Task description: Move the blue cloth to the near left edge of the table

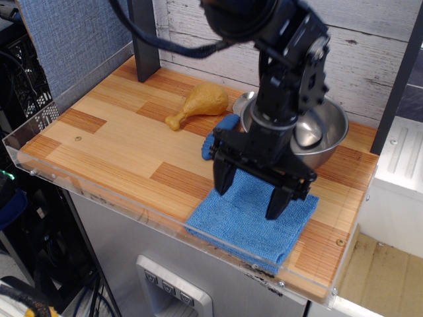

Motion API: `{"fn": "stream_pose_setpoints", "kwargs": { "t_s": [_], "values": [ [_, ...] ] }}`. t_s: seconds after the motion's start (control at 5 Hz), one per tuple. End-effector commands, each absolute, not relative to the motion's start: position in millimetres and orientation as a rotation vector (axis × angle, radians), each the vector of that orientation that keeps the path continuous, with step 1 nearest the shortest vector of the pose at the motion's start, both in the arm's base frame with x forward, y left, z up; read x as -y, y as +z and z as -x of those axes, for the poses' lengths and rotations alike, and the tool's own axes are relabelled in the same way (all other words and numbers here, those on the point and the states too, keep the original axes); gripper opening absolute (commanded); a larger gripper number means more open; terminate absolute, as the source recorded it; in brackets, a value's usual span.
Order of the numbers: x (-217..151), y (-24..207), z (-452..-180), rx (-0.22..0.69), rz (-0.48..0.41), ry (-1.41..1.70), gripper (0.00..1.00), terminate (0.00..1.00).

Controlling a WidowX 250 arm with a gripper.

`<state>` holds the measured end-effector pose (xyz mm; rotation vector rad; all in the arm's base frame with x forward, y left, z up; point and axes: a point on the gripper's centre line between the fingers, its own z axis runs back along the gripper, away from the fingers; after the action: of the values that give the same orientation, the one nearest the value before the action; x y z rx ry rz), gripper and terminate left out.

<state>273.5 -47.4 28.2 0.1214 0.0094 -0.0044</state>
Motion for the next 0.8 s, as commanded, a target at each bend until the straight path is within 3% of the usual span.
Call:
{"fn": "stream_pose_setpoints", "kwargs": {
  "t_s": [0.0, 0.4, 0.6],
  "values": [
    [39.4, 15.5, -275.1, -0.022, -0.079, 0.026, 1.0, 0.0],
    [21.9, -13.7, -247.9, -0.044, -0.001, 0.032, 1.0, 0.0],
    [11.3, -20.4, -240.1, -0.064, -0.01, 0.036, 1.0, 0.0]
  ]
}}
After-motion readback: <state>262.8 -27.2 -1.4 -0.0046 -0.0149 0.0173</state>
